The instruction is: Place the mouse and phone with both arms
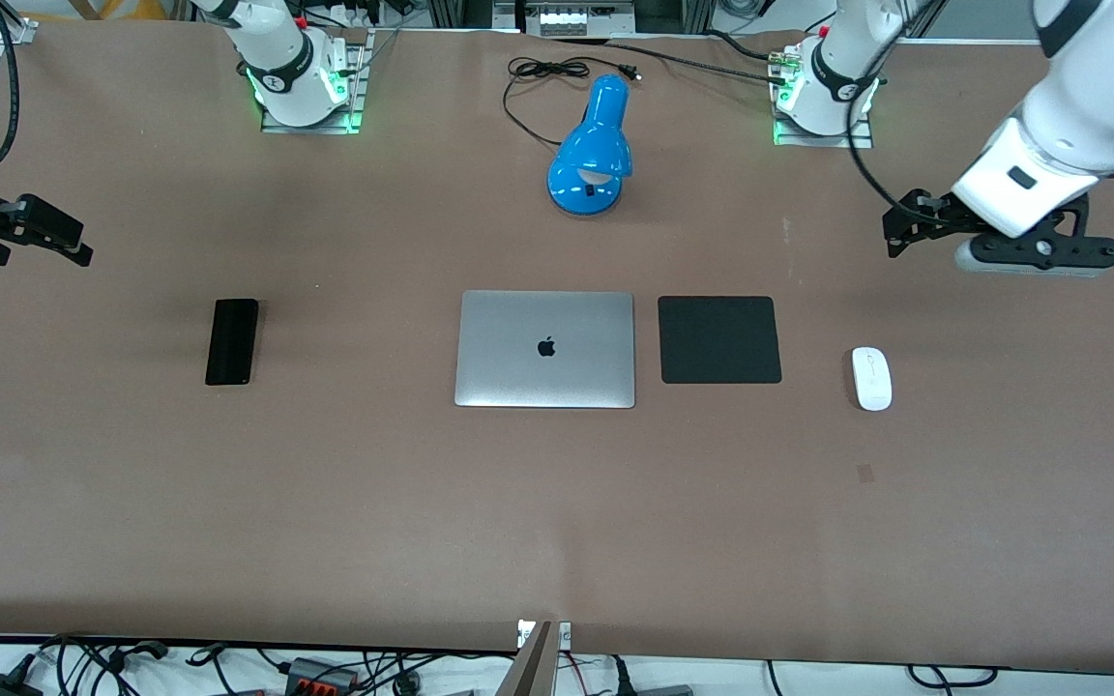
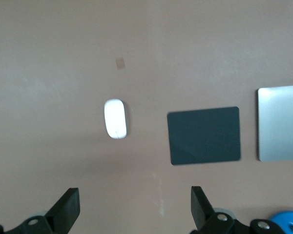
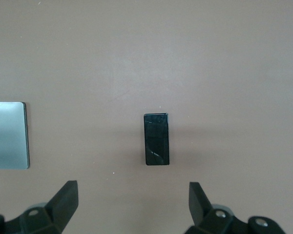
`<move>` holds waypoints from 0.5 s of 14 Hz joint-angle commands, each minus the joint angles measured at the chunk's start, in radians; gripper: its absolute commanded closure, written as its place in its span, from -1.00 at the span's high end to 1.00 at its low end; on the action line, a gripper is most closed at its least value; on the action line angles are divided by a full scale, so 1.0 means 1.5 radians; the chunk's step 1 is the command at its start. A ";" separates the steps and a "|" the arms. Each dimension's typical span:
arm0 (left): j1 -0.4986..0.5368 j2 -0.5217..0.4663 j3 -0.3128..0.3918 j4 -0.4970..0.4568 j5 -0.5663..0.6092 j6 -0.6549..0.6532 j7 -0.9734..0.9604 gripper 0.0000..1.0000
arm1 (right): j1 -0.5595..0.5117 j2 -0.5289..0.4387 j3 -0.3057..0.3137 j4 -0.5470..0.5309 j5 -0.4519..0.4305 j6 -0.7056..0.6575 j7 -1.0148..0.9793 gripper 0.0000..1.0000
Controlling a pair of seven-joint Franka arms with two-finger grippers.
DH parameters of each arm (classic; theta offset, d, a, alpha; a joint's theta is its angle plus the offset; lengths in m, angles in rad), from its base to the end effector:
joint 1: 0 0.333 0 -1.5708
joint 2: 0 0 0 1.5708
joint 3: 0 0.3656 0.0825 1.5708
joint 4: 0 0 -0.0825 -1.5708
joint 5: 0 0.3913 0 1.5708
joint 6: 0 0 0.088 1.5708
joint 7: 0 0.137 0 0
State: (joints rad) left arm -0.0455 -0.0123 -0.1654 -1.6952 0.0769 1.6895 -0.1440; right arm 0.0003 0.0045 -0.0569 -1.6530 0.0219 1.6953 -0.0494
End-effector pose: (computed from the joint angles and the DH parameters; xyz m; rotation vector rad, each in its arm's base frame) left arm 0.5544 -0.1094 0.6017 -3.0632 0.1161 -0.0309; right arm 0.5735 -0.0297 0.6130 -3.1215 0.0148 -0.0607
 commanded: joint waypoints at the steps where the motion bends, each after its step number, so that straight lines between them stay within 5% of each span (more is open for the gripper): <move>1: 0.005 0.020 -0.014 0.021 0.019 0.018 0.004 1.00 | -0.001 -0.018 0.000 -0.011 -0.001 -0.003 0.004 1.00; 7: 0.064 0.020 -0.007 0.021 -0.054 0.009 0.014 1.00 | -0.001 -0.017 0.000 -0.010 0.001 -0.002 0.005 1.00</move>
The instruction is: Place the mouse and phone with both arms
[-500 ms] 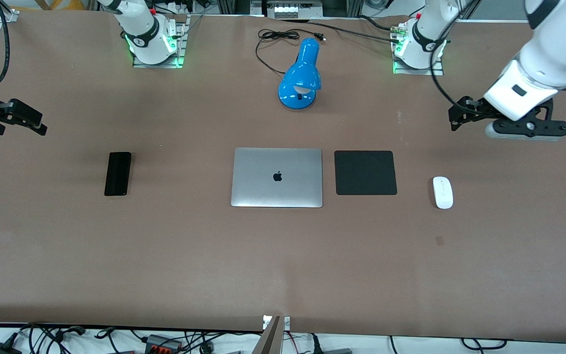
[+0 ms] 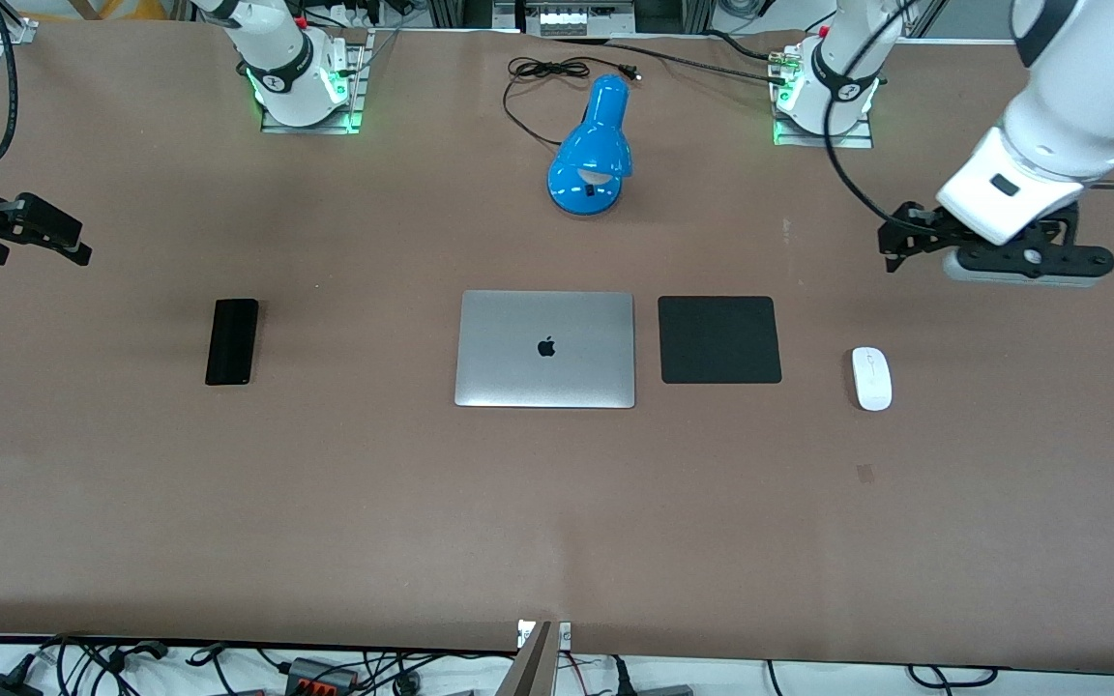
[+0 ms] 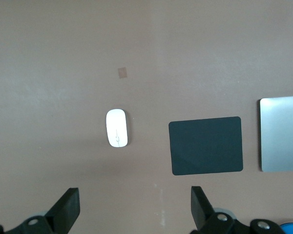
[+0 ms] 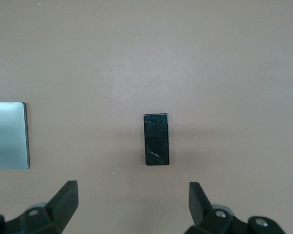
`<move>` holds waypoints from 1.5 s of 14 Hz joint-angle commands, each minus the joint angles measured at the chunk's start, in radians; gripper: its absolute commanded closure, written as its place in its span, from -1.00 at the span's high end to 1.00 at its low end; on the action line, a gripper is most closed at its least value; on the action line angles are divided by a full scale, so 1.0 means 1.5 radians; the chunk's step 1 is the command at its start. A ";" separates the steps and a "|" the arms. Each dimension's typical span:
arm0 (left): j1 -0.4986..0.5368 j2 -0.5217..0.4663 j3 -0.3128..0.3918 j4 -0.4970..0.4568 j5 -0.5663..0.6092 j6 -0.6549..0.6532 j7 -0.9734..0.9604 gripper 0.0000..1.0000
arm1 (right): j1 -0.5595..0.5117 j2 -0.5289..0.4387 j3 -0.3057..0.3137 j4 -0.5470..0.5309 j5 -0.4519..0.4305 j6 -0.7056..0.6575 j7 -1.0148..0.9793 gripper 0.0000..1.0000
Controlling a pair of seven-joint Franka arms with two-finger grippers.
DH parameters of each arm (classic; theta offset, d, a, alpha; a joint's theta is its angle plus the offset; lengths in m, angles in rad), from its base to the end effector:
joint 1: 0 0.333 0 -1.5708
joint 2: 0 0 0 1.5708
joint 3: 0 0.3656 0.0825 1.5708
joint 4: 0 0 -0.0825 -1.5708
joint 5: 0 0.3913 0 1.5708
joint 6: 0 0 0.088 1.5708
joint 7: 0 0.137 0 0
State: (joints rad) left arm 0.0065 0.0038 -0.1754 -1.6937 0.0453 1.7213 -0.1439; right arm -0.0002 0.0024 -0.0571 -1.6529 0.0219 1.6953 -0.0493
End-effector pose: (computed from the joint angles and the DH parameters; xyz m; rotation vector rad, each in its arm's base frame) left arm 0.5665 -0.0908 0.5960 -3.1009 0.0485 -0.0472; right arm 0.5729 -0.0301 0.6142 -3.1214 0.0160 -0.0642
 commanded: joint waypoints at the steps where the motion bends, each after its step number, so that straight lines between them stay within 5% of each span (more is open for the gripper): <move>1: 0.030 0.010 -0.001 0.021 -0.035 -0.012 0.014 1.00 | -0.001 -0.015 0.000 -0.010 0.001 -0.002 0.005 1.00; 21: 0.031 0.010 -0.007 0.019 -0.035 -0.034 0.014 1.00 | 0.005 0.064 0.005 -0.014 -0.007 0.024 0.004 1.00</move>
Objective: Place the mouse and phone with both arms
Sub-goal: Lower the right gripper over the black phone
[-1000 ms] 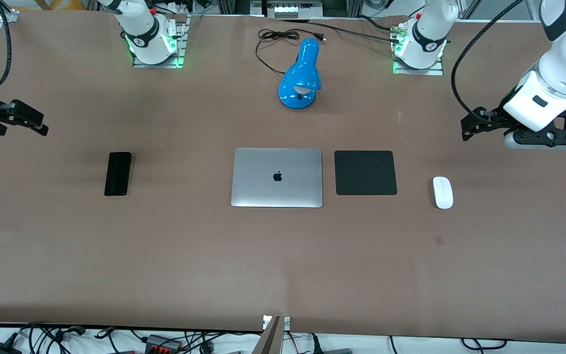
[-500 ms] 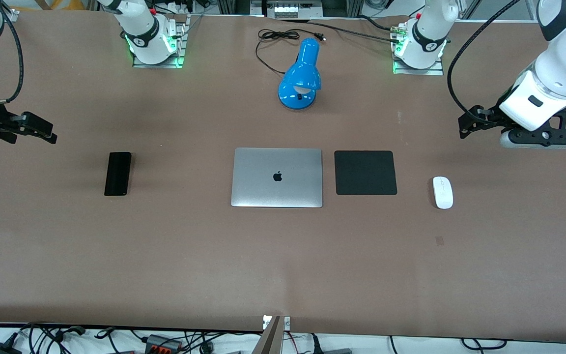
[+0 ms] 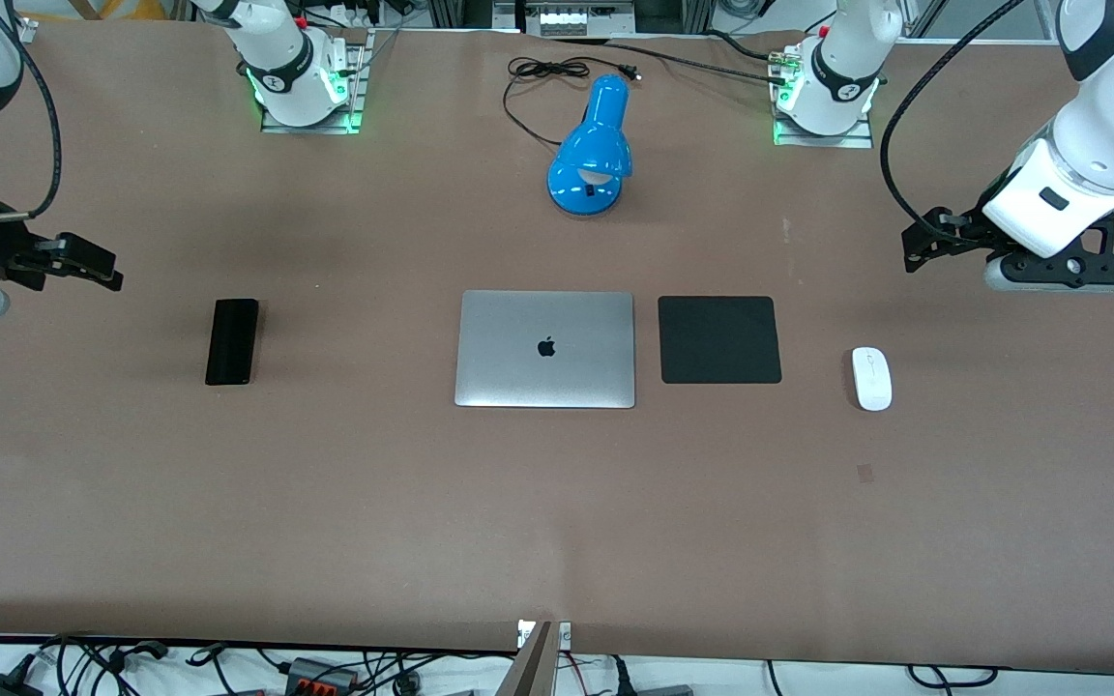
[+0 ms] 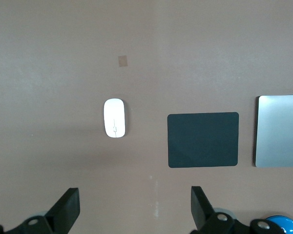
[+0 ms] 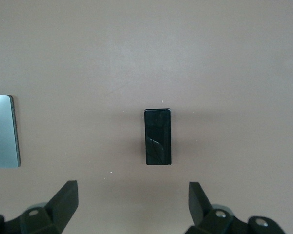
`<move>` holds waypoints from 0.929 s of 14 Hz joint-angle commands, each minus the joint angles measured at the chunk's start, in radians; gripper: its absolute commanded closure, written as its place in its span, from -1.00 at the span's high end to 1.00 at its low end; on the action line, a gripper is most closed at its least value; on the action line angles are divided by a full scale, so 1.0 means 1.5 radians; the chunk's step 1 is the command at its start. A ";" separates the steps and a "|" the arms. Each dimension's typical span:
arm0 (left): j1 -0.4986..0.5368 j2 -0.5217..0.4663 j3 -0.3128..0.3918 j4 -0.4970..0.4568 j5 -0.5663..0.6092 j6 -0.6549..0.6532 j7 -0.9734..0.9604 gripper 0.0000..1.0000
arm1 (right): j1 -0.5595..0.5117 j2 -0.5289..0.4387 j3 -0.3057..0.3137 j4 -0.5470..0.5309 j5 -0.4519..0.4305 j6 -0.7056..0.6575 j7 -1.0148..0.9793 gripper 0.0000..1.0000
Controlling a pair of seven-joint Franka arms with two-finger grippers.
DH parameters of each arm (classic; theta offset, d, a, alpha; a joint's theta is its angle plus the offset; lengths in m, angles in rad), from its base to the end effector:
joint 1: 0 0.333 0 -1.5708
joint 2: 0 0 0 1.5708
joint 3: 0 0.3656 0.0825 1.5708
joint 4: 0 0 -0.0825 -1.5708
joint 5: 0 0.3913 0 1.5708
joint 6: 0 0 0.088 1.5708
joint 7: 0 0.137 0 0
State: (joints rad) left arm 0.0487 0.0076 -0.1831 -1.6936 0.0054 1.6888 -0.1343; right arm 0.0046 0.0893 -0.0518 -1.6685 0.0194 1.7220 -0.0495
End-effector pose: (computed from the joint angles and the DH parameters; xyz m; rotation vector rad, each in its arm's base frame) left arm 0.5652 -0.0754 0.5909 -3.1359 0.0012 0.0182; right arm 0.5971 -0.0247 0.5581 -3.1249 0.0013 0.0546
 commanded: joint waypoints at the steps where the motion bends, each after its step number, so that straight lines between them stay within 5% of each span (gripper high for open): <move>1: 0.003 0.007 -0.002 0.018 -0.009 -0.014 0.008 1.00 | 0.001 0.005 0.002 -0.004 -0.006 0.007 0.005 1.00; 13: 0.003 0.011 -0.002 0.019 -0.003 -0.011 0.007 1.00 | 0.003 0.013 0.001 -0.009 -0.010 0.018 0.006 1.00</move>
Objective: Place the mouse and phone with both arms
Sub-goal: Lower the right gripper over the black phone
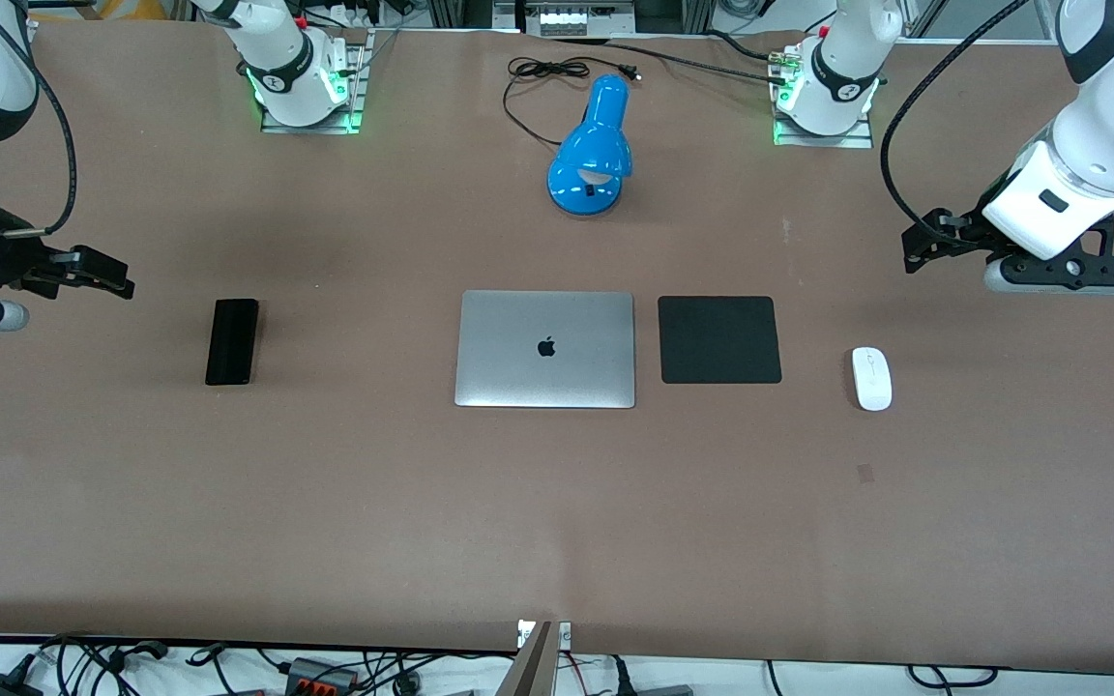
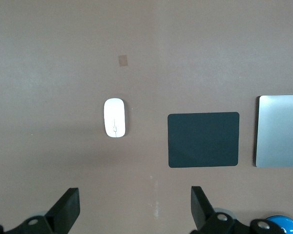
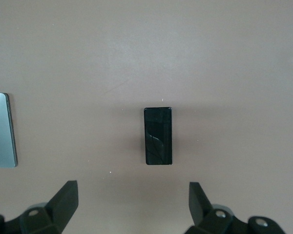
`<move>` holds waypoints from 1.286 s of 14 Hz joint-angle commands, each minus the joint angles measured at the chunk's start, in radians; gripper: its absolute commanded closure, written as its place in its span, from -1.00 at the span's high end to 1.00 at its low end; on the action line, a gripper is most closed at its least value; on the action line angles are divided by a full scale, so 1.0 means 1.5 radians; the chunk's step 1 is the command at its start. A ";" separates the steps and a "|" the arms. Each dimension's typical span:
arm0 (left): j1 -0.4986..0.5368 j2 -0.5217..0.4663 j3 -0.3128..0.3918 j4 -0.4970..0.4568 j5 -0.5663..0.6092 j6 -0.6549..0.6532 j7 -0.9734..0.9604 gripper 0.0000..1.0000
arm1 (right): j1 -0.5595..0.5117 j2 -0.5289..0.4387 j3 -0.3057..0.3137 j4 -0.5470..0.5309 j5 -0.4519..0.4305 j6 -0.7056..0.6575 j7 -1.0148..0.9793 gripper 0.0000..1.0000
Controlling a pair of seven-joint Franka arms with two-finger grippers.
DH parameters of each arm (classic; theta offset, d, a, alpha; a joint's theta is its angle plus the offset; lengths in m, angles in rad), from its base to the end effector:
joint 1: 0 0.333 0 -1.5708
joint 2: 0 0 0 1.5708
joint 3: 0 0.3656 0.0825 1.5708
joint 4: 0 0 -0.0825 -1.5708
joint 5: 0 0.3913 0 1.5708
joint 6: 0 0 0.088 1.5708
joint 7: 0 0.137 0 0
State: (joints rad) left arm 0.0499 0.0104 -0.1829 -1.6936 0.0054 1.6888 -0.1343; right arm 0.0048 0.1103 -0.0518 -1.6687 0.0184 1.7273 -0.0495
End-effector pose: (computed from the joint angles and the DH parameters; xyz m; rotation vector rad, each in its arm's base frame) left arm 0.5661 -0.0746 0.5893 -3.1361 -0.0010 0.0226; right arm 0.6024 -0.0247 0.5459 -3.1257 0.0010 0.0795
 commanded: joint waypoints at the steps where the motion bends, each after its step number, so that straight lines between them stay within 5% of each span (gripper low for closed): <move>1: 0.003 0.009 -0.001 0.019 -0.003 -0.011 0.007 1.00 | 0.004 0.004 0.002 -0.011 -0.018 0.020 0.006 1.00; 4: 0.003 0.009 -0.001 0.019 -0.003 -0.011 0.007 1.00 | 0.020 0.008 0.002 -0.047 -0.063 0.053 0.006 1.00; 14: 0.004 0.014 0.004 0.018 0.002 -0.019 0.006 1.00 | 0.015 0.117 0.002 -0.066 -0.062 0.106 0.012 1.00; 18: 0.013 0.016 0.006 0.018 0.002 -0.028 0.007 1.00 | 0.009 0.142 0.002 -0.136 -0.061 0.212 0.012 1.00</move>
State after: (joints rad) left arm 0.0602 0.0214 -0.1723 -1.6935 0.0054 1.6709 -0.1353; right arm 0.0259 0.3323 -0.0532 -1.8041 -0.0587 1.9710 -0.0449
